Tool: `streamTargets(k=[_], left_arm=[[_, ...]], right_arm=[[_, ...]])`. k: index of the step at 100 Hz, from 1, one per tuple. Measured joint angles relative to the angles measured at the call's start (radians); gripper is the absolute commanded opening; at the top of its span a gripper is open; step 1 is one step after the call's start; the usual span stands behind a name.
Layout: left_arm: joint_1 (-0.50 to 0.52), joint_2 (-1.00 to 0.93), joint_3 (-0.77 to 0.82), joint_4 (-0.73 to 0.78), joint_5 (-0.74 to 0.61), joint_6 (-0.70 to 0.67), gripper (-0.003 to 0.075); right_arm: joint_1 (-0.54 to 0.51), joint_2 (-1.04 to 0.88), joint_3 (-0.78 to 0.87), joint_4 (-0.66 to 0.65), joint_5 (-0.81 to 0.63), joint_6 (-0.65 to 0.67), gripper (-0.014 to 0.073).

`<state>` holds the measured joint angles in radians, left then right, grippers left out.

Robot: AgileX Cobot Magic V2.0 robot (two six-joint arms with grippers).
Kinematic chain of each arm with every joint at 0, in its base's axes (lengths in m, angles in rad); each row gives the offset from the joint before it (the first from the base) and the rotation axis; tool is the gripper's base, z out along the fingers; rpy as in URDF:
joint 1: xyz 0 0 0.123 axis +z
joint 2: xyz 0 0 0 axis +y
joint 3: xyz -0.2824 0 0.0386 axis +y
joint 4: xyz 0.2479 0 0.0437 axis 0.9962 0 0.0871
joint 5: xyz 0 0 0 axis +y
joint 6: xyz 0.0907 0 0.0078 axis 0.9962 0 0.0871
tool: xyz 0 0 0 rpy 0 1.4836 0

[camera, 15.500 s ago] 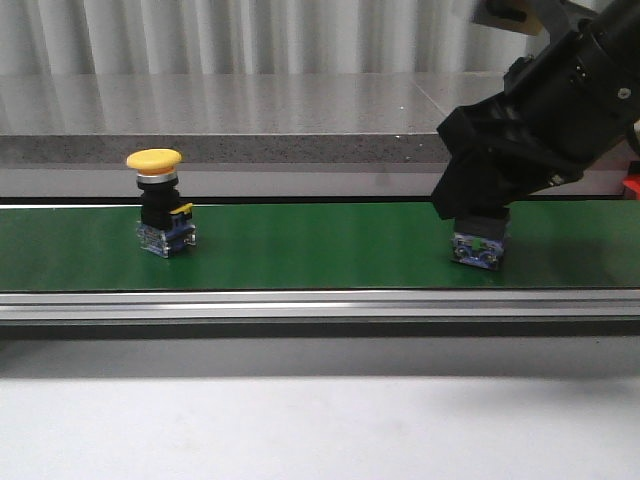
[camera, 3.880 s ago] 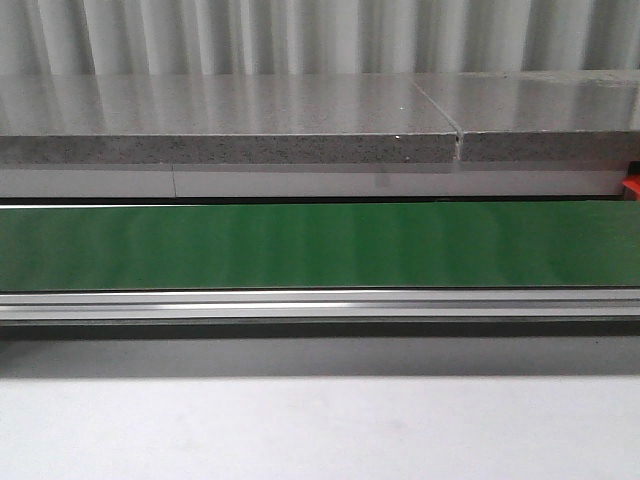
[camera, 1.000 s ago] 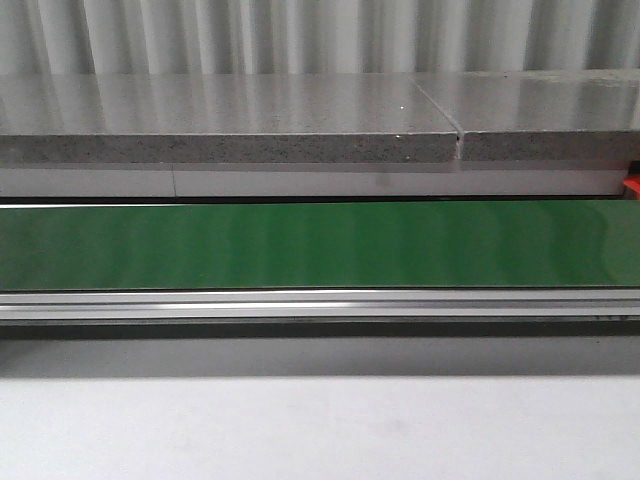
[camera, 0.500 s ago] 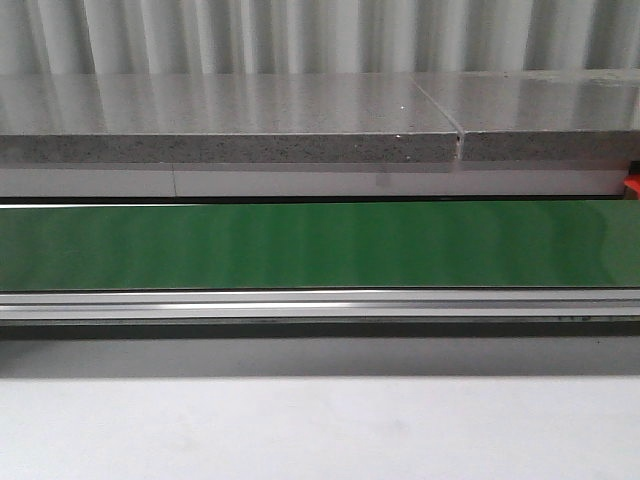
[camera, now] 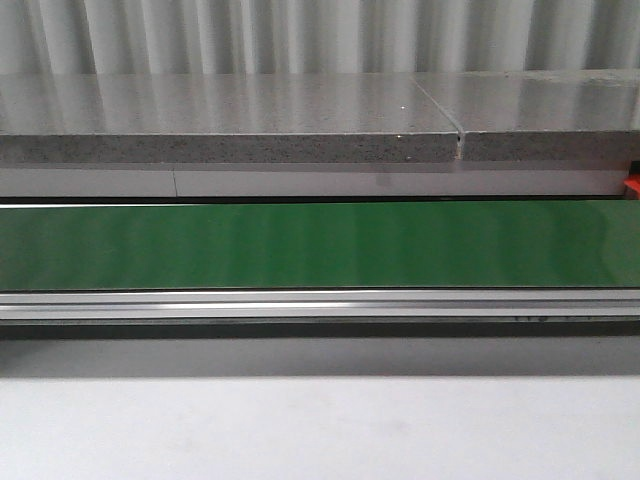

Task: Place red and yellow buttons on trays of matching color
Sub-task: 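Grasp the red push button with the left gripper and set it on the belt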

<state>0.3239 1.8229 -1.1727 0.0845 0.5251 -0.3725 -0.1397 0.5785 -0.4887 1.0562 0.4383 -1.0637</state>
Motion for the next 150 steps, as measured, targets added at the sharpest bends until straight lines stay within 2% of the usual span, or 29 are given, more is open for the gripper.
streamTargets(k=[26,46,61,80,116,123,130,142,150], left_arm=[[-0.026,-0.136,-0.001,-0.006,0.056,0.040,-0.0020],[-0.121,-0.289,-0.001,-0.007,0.110,0.160,-0.0021],[-0.189,-0.370,0.030,-0.012,0.121,0.191,-0.0021],[-0.238,-0.384,0.092,-0.012,0.126,0.197,-0.0021],[-0.243,-0.382,0.215,0.001,0.041,0.229,-0.0013],[-0.243,-0.382,0.220,0.001,0.035,0.231,0.0037],[-0.243,-0.382,0.220,0.001,0.030,0.242,0.0145],[-0.243,-0.382,0.220,-0.022,0.029,0.270,0.0427],[-0.243,-0.382,0.220,-0.038,0.029,0.279,0.0565]], right_arm=[[0.000,0.000,0.000,0.000,0.000,0.000,-0.0068],[0.000,0.000,0.000,0.000,0.001,0.000,-0.0068],[0.000,0.000,0.000,0.000,0.001,0.000,-0.0068],[0.000,0.000,0.000,0.000,0.002,0.000,-0.0068],[0.000,0.000,0.000,0.000,0.002,0.000,-0.0068],[0.000,0.000,0.000,0.000,0.002,0.000,-0.0068],[0.000,0.000,0.000,0.000,0.002,0.000,-0.0068],[0.000,0.000,0.000,0.000,0.002,0.000,-0.0068],[0.000,0.000,0.000,0.000,0.003,0.000,-0.0068]])
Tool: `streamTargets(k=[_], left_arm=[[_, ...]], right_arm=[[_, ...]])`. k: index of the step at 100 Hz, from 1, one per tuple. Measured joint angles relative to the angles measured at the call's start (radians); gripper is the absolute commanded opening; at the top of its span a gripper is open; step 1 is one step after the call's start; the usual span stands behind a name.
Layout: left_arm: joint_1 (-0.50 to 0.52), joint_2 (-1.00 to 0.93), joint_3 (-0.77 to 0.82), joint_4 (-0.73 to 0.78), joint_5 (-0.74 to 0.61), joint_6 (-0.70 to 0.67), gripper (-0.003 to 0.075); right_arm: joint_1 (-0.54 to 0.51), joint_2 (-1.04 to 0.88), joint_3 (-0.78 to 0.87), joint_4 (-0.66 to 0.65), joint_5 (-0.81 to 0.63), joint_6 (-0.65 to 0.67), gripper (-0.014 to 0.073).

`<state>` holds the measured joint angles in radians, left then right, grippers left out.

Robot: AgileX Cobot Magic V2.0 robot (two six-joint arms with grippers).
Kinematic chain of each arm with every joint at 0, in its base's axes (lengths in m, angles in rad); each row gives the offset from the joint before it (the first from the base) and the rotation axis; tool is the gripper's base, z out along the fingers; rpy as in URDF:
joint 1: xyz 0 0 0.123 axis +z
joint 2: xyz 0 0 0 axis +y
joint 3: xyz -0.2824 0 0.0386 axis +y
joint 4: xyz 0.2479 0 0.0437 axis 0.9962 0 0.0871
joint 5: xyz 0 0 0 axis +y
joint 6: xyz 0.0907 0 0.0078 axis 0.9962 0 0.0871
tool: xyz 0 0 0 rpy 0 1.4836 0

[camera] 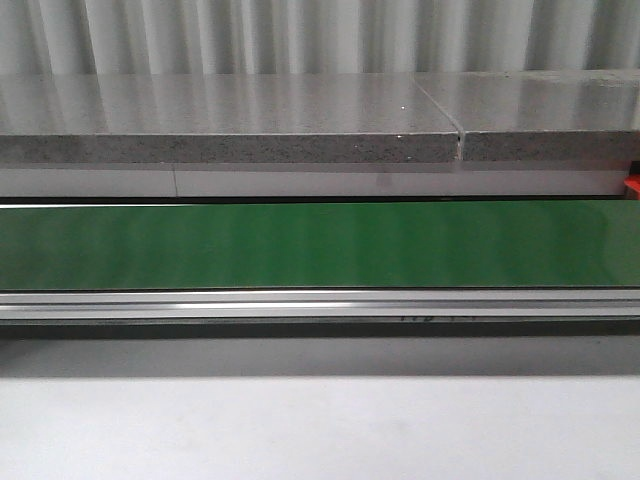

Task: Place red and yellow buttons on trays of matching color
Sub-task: 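Grasp the red push button with the left gripper and set it on the belt, then move the left gripper to a yellow push button and grasp it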

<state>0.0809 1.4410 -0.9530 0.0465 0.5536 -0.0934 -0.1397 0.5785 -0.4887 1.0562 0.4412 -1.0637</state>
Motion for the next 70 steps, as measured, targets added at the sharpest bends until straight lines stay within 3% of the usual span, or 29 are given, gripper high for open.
streamTargets(k=[7,42,70], left_arm=[[0.000,0.000,0.000,-0.013,0.000,0.002,0.0610],[0.000,-0.018,-0.067,-0.024,0.000,0.006,0.0606],[0.013,-0.058,-0.183,0.030,0.103,0.008,0.0606]], right_arm=[[0.000,0.000,0.000,0.000,0.000,0.000,-0.0068],[0.000,0.000,0.000,0.000,0.000,0.000,-0.0068],[0.000,0.000,0.000,0.000,0.002,0.000,-0.0068]])
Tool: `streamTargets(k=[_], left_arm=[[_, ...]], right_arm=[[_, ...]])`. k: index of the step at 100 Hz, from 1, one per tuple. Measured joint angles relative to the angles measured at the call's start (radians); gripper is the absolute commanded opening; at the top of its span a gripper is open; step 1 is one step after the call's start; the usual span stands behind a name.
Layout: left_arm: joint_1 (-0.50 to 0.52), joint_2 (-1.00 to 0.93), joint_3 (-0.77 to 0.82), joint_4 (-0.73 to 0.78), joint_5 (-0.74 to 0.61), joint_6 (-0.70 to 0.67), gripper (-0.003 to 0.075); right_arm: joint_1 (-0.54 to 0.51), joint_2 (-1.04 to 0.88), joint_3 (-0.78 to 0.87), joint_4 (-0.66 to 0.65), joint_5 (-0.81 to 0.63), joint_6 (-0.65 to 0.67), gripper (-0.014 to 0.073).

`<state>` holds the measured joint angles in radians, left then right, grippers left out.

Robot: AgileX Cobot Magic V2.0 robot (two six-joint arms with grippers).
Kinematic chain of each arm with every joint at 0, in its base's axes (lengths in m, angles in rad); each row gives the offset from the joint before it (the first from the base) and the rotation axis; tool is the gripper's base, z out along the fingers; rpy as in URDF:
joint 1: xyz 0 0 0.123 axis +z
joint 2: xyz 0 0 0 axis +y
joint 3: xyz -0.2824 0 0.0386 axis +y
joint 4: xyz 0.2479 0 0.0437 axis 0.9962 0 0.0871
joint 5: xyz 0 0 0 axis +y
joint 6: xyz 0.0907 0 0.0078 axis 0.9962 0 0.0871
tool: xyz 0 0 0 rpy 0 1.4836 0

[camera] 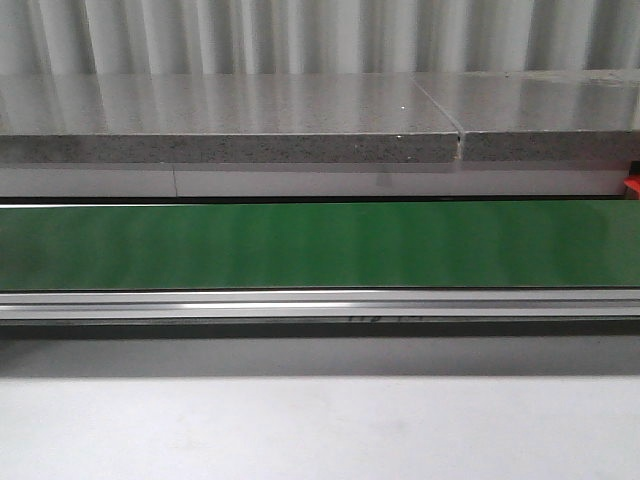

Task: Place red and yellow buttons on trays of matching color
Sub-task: 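Move the left gripper to a yellow push button and grasp it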

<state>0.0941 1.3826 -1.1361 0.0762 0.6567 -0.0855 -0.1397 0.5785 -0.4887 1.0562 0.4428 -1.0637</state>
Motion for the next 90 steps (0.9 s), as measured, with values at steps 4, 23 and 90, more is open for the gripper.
streamTargets(k=[4,23,90], left_arm=[[0.015,-0.001,-0.002,0.004,0.009,-0.005,0.0606],[0.124,0.011,-0.003,0.004,0.037,-0.041,0.0606],[0.320,0.361,-0.011,-0.042,-0.042,-0.049,0.0606]], right_arm=[[0.000,0.000,0.000,0.000,0.000,0.000,-0.0068],[0.000,0.000,0.000,0.000,0.000,0.000,-0.0068],[0.000,0.000,0.000,0.000,0.010,0.000,-0.0068]])
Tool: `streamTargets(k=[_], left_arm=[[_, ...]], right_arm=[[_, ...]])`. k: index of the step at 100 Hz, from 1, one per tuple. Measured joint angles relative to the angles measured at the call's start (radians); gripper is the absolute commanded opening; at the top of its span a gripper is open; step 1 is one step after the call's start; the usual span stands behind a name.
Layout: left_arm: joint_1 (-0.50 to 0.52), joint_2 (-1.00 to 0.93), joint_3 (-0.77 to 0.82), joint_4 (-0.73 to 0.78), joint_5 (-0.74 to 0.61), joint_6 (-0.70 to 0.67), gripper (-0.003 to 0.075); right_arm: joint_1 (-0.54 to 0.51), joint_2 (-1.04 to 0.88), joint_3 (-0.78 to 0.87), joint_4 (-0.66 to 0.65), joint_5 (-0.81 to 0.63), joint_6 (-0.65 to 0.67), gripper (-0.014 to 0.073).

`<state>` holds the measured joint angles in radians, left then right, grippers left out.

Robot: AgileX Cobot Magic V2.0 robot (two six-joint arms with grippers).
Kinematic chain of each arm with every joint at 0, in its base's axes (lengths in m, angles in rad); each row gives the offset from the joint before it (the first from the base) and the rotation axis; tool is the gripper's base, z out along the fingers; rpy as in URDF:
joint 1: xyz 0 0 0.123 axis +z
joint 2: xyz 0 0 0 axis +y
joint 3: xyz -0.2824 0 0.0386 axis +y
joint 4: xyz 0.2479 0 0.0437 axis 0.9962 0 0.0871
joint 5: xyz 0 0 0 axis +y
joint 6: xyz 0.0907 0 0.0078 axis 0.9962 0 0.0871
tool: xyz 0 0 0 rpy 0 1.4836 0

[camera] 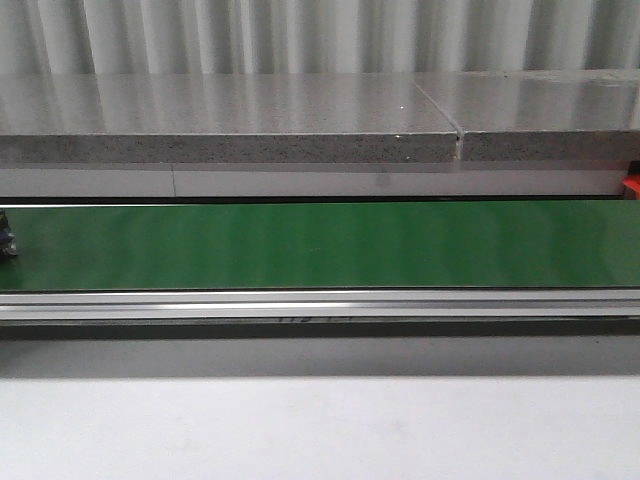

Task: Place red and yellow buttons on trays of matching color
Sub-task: 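Move the left gripper to a yellow push button and grasp it, then set the yellow button on the belt and open the left gripper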

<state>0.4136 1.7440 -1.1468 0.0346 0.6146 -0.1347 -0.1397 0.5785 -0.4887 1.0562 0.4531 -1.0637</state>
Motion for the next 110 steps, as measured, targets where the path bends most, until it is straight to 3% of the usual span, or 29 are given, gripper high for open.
streamTargets(k=[51,60,77,89,110], left_arm=[[0.053,0.186,-0.179,-0.007,-0.016,0.000,0.0589],[0.053,0.193,-0.182,-0.009,-0.012,0.000,0.0497],[0.053,0.193,-0.185,-0.009,-0.005,0.000,0.0168],[0.053,0.193,-0.185,-0.017,0.009,0.000,-0.0004],[0.053,0.136,-0.185,-0.044,0.067,0.000,-0.0021]], right_arm=[[0.000,0.000,0.000,0.000,0.006,0.000,-0.0068],[0.000,0.000,0.000,0.000,0.007,0.000,-0.0068],[0.000,0.000,0.000,0.000,0.008,0.000,-0.0068],[0.000,0.000,0.000,0.000,0.008,0.000,-0.0068],[0.000,0.000,0.000,0.000,0.008,0.000,-0.0068]])
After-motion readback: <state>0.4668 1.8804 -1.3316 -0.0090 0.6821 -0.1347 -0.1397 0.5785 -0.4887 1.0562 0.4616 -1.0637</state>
